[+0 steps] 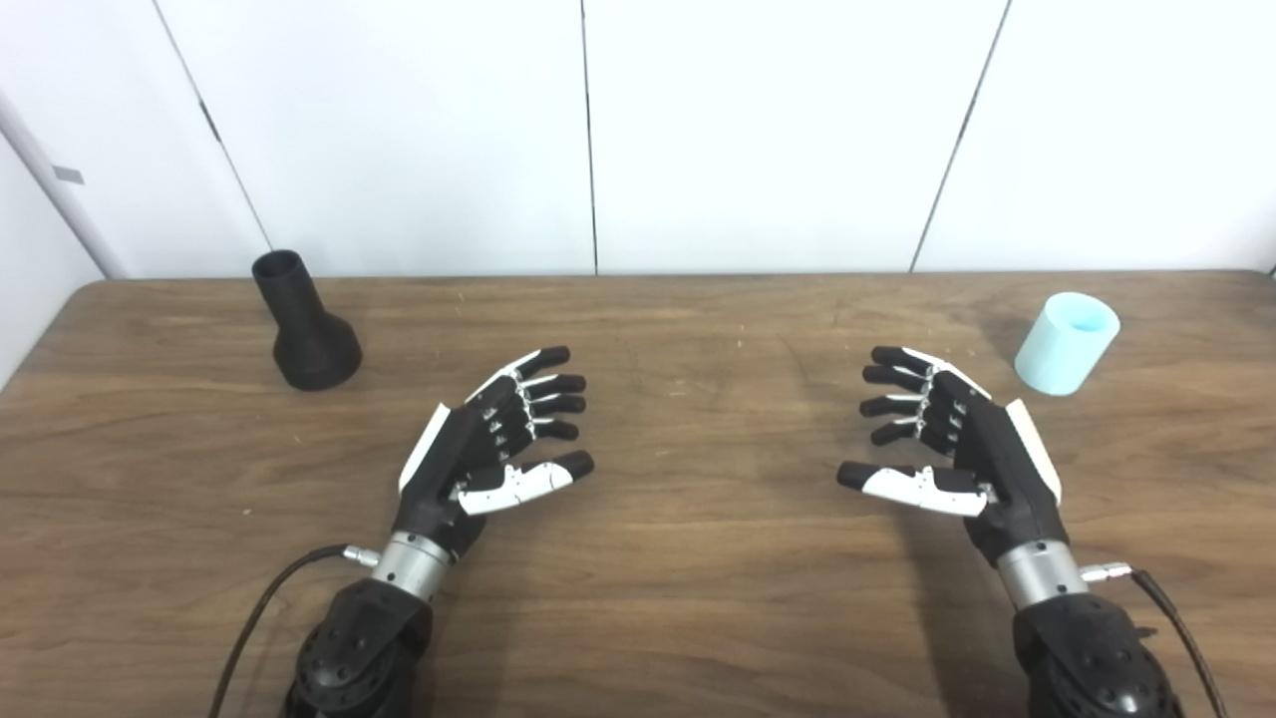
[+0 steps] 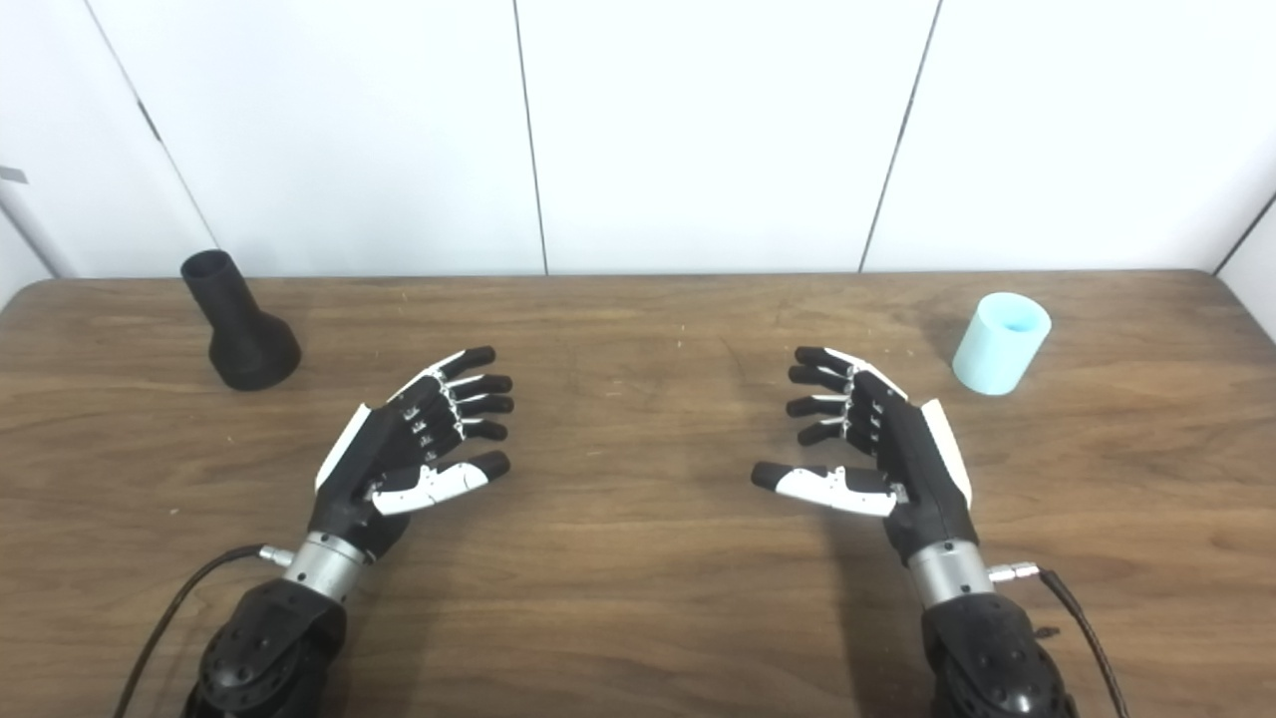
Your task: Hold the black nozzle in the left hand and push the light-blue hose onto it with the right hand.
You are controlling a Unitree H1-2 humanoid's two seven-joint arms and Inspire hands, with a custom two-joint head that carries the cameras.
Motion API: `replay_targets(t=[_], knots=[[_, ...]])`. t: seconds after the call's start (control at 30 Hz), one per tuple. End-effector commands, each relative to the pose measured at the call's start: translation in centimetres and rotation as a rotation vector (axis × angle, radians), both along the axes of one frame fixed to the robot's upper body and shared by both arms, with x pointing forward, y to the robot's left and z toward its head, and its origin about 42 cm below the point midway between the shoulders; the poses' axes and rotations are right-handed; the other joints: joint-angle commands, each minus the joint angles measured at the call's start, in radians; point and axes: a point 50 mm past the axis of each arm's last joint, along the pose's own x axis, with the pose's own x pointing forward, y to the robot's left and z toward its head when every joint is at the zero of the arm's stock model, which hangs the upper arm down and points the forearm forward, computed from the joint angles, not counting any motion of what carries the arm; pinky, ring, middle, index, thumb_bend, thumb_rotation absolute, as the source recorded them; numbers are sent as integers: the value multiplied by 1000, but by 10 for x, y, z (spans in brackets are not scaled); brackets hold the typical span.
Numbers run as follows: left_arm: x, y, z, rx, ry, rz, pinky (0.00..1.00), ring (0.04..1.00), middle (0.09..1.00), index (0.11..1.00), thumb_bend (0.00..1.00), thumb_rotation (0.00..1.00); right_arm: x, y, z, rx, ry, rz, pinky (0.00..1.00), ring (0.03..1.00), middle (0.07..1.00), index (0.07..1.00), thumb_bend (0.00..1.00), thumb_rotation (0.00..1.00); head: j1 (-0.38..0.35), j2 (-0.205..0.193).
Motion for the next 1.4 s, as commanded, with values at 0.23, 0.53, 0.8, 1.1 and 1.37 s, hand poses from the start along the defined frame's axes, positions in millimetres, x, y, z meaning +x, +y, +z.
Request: replay_targets(t=[0.23, 0.53, 0.8, 1.1, 1.37], knots=[[8, -2, 16, -12, -82, -7, 626, 727, 739, 765, 655, 83, 6, 1, 14, -4, -87, 15, 535, 653, 753, 762, 749, 83, 2, 3], [7, -3, 17, -18, -81, -8, 625, 727, 739, 765, 655, 82, 6, 1, 15, -6, -91, 16, 537, 649, 753, 762, 750, 84, 10, 2], [10, -16, 11, -25, -76, -17, 625, 726, 738, 759, 656, 73, 6, -13, 9, 0, -82, 11, 541, 653, 755, 767, 746, 89, 180, -39], [15, -37, -2, -1, -72, -17, 619, 727, 738, 757, 691, 116, 8, -33, -1, 39, -89, 24, 531, 671, 776, 814, 709, 30, 316, -102], [15, -39, -5, -6, -66, -15, 625, 730, 740, 759, 707, 134, 6, -35, -1, 21, -91, 25, 540, 693, 789, 826, 675, 0, 318, -106]])
